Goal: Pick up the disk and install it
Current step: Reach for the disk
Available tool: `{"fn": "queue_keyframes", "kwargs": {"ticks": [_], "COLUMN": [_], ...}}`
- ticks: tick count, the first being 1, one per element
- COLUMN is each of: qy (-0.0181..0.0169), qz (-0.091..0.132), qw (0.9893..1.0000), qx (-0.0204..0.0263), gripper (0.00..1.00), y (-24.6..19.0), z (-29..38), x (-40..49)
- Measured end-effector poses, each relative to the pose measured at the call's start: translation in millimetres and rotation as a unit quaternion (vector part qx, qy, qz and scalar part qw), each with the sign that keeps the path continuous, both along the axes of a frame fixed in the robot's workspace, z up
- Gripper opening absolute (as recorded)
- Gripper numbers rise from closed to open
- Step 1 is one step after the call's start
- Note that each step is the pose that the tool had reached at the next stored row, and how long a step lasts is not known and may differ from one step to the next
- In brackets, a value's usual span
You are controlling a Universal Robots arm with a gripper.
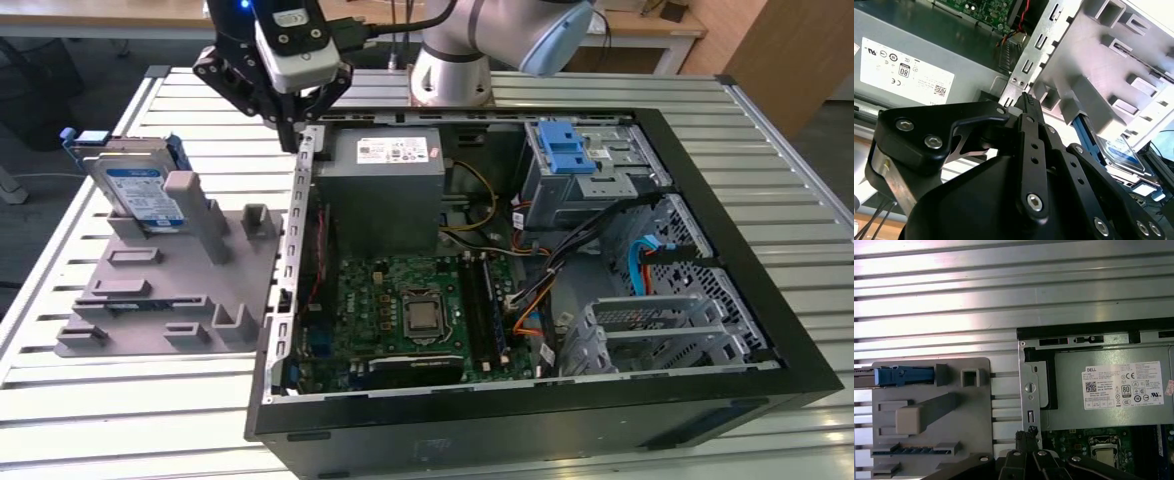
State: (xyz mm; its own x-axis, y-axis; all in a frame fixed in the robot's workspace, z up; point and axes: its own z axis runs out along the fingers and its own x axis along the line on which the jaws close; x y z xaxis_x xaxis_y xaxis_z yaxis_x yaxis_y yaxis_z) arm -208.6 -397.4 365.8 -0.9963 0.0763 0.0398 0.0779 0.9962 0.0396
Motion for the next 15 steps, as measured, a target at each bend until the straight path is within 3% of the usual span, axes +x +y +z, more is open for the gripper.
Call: {"fn": "queue_keyframes", "kwargs": {"ticks": [15], "qy": [0.0001], "qz": [0.000], "qw": [1.0000], "qx": [-0.0001], "gripper": [0.11], "y": [0.0], "z": [-1.1], "x": [-8.2]}}
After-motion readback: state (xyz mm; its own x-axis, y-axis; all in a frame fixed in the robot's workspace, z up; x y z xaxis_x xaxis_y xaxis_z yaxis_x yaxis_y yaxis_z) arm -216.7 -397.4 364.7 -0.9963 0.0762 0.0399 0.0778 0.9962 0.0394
